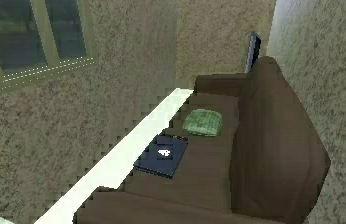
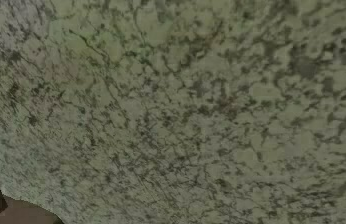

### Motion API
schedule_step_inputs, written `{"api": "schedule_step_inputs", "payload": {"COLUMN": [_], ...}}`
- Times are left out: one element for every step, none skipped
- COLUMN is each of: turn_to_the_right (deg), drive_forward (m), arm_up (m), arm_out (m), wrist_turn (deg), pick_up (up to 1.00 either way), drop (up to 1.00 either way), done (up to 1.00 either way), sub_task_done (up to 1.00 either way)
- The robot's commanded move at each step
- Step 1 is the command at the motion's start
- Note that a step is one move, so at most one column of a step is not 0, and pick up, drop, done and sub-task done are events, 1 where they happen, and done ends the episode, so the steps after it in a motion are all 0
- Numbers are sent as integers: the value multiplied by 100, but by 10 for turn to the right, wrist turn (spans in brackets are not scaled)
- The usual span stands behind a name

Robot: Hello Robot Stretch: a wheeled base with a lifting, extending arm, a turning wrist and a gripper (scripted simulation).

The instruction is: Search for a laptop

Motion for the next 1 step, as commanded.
{"api": "schedule_step_inputs", "payload": {"turn_to_the_right": [0], "drive_forward": [0], "arm_up": [0], "arm_out": [0], "wrist_turn": [0], "pick_up": [0], "drop": [0], "done": [100], "sub_task_done": [0]}}
